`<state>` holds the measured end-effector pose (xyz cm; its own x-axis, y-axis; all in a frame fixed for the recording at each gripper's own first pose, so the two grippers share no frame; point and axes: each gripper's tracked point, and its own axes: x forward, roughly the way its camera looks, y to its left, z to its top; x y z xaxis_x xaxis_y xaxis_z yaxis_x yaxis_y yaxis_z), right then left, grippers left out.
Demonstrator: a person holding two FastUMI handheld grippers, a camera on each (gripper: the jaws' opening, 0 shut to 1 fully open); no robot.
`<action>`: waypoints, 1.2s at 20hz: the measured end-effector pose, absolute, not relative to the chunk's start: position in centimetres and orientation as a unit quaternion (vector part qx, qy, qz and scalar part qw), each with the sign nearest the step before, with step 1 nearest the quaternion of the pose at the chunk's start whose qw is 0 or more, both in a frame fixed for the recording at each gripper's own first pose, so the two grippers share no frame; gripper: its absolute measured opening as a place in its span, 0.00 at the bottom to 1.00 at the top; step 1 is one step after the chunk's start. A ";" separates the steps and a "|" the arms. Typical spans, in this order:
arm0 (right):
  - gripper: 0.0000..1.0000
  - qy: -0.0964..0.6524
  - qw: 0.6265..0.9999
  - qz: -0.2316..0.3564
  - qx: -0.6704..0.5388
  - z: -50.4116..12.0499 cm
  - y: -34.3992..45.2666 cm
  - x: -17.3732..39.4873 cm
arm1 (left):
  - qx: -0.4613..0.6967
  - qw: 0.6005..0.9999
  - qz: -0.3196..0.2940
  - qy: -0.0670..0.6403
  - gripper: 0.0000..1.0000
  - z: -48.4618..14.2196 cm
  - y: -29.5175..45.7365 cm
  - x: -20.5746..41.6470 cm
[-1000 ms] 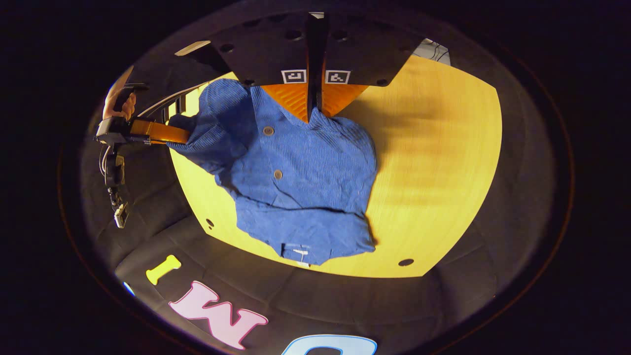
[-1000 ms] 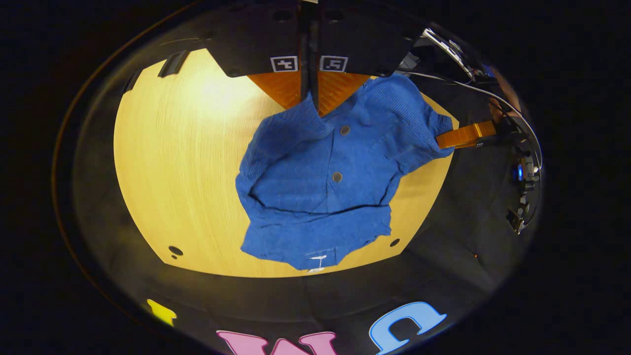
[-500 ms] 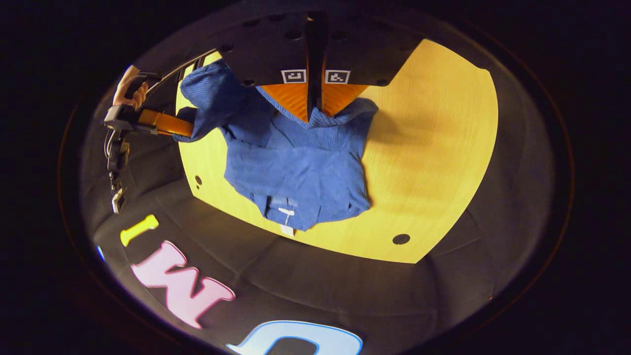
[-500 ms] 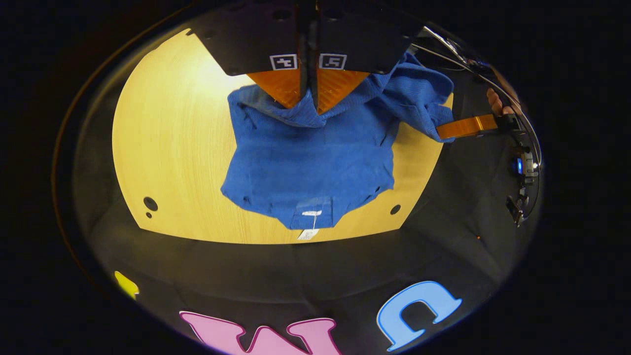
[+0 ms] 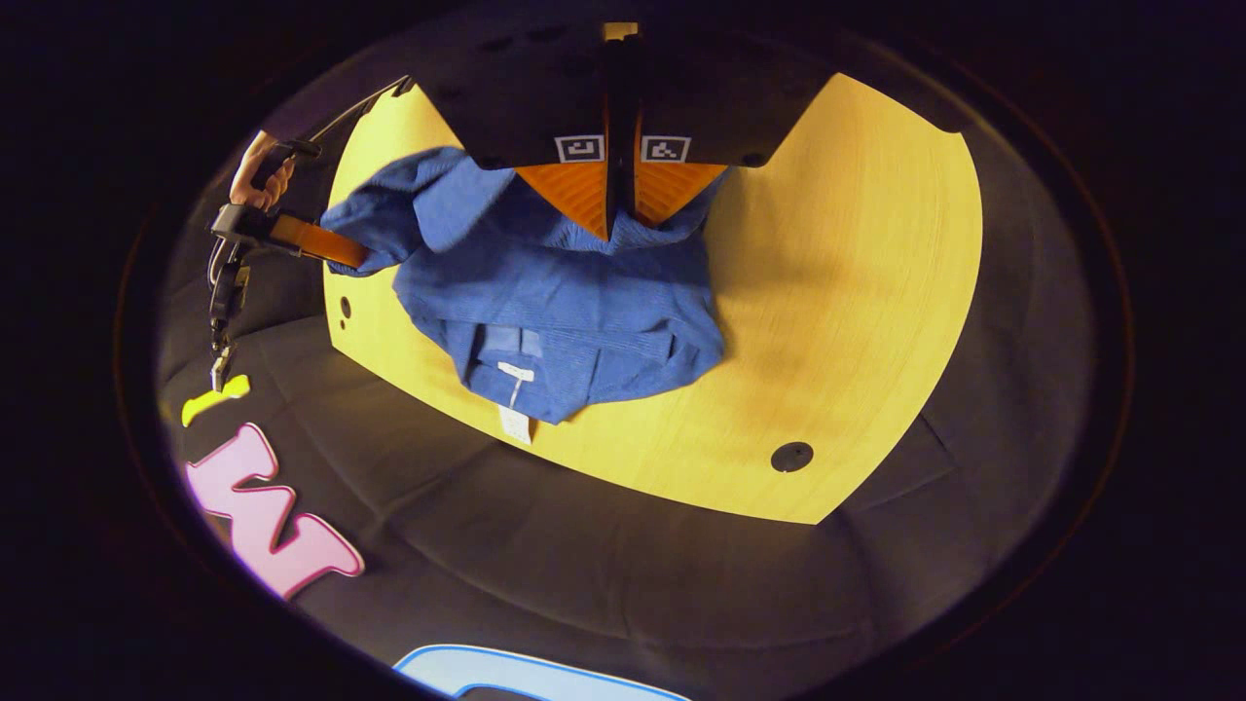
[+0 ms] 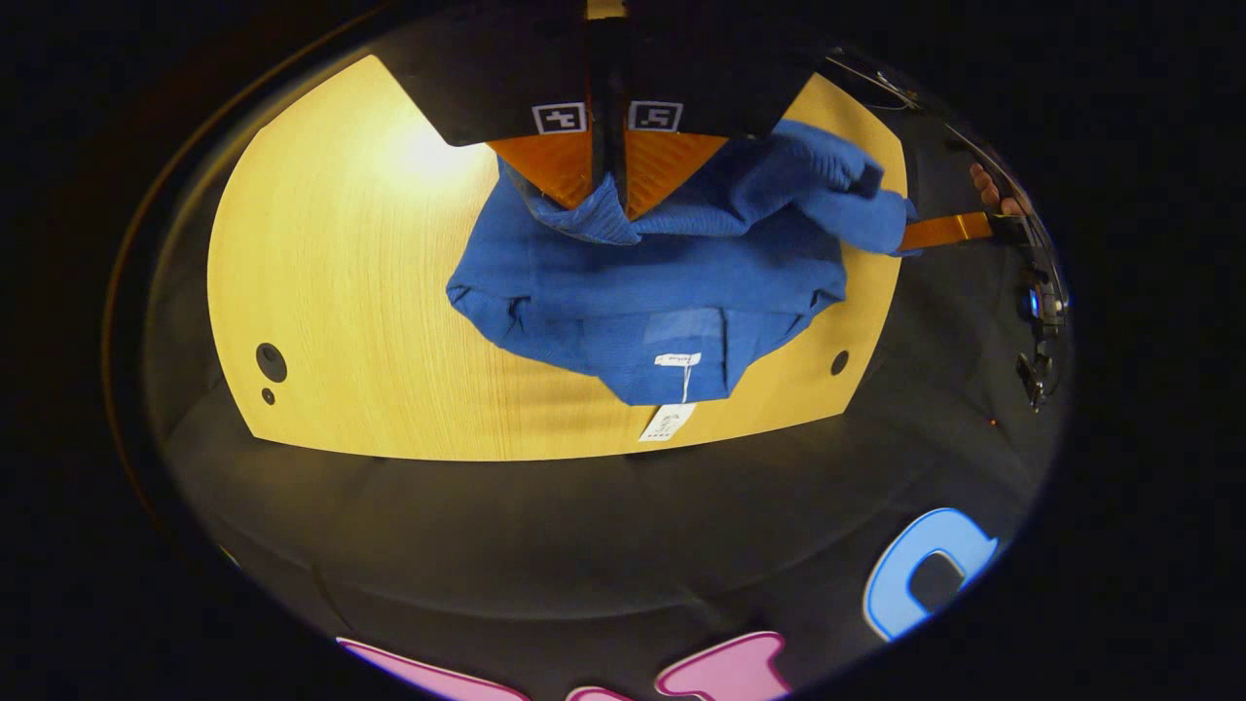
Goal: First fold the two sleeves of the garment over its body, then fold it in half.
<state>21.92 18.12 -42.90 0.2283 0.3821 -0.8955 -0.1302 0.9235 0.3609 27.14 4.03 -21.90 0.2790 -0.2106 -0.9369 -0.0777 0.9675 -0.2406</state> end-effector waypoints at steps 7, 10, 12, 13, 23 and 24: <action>0.01 0.625 0.757 0.124 0.141 -48.7 17.0 25.4 | -0.125 0.781 -0.026 0.611 0.00 -26.5 5.4 31.7; 0.01 0.629 0.754 0.114 0.152 -50.3 16.6 26.0 | -0.133 0.780 -0.034 0.611 0.00 -27.4 5.0 33.2; 0.00 0.630 0.753 0.106 0.157 -51.1 16.6 26.4 | -0.130 0.780 -0.036 0.611 0.00 -28.4 4.8 33.6; 0.01 0.628 0.755 0.103 0.159 -51.4 16.6 26.5 | -0.130 0.780 -0.034 0.611 0.00 -28.5 5.0 33.7; 0.98 0.513 0.837 0.092 0.164 -48.1 15.7 31.8 | -0.094 0.866 0.000 0.491 0.84 -24.6 6.4 37.4; 0.98 0.497 0.842 0.089 0.189 -46.9 16.0 32.6 | -0.091 0.872 -0.004 0.480 0.85 -23.8 6.3 37.5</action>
